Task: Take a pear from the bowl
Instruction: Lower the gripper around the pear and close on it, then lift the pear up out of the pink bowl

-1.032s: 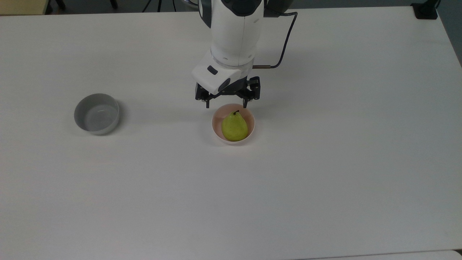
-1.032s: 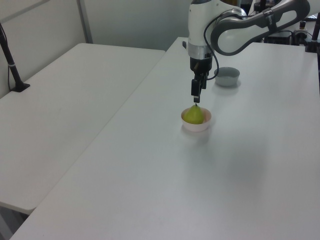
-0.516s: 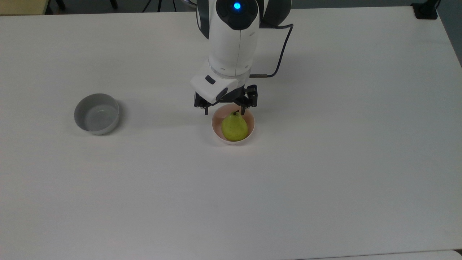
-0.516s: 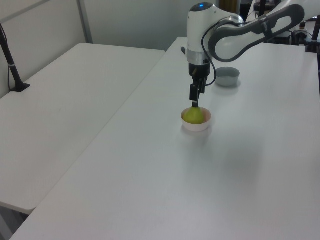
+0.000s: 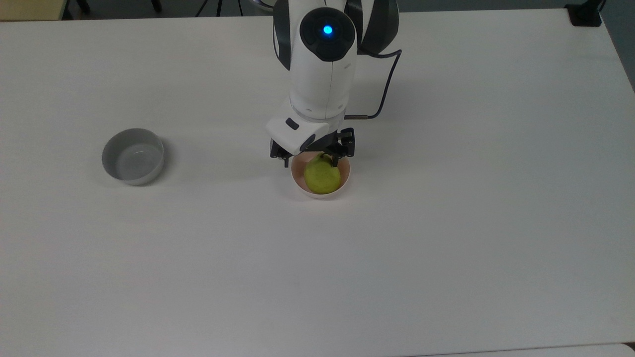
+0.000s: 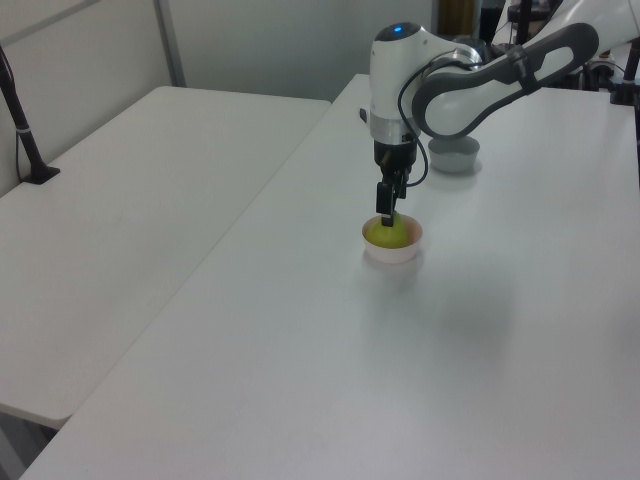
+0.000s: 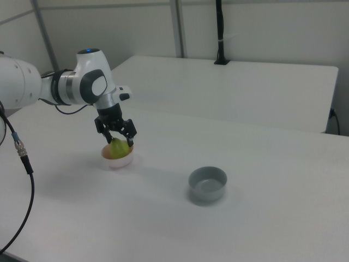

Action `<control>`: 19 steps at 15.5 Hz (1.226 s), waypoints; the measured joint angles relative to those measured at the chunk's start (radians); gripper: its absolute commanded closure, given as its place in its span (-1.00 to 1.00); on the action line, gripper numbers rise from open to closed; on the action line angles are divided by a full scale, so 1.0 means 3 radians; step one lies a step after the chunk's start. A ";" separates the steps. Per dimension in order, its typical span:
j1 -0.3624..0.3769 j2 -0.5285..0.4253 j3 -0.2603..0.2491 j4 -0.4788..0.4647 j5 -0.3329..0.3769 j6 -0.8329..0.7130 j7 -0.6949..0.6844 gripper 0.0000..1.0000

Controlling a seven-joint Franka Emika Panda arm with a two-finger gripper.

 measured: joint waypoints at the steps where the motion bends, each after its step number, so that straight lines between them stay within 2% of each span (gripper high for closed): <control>1: 0.0009 0.0025 0.0001 0.0000 0.0000 0.0038 0.0000 -0.95; 8: 0.0089 0.0123 0.0002 0.0000 0.0000 0.0121 0.0001 -0.74; 10: 0.0093 0.0140 0.0002 0.0000 0.0000 0.0122 0.0001 -0.62; 13: 0.0094 0.0153 0.0002 0.0000 -0.0018 0.0122 0.0001 -0.30; 19: 0.0095 0.0153 0.0002 0.0010 -0.0029 0.0122 0.0001 -0.26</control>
